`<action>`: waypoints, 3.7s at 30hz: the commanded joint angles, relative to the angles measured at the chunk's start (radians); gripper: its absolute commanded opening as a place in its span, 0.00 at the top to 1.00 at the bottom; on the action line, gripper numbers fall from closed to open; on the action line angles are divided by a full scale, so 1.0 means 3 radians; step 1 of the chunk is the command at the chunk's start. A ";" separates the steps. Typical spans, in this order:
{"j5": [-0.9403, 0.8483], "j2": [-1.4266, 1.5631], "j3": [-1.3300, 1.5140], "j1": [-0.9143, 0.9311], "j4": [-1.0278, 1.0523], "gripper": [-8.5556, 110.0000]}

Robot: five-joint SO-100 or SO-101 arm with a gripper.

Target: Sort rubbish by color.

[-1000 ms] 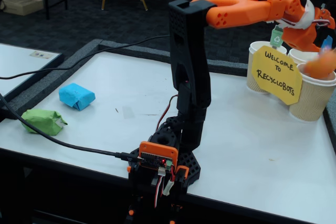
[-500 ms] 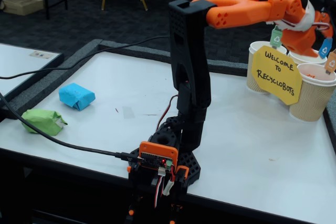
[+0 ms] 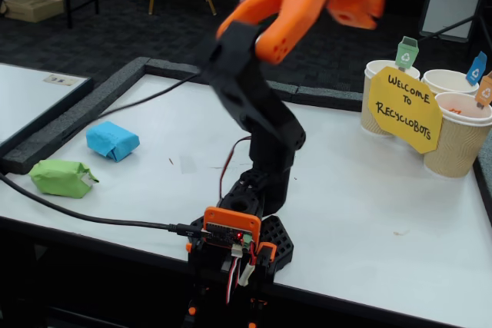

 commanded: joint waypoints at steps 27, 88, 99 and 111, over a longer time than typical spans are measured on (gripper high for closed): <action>-0.0010 0.2275 0.1345 -0.3528 0.0787 0.93; 0.3094 -0.1222 0.0414 -0.5006 -0.0460 0.93; 0.3441 -0.2020 -0.0291 -0.5057 -0.0373 0.86; 0.3625 -0.2214 -0.0312 -0.5103 -0.0281 0.76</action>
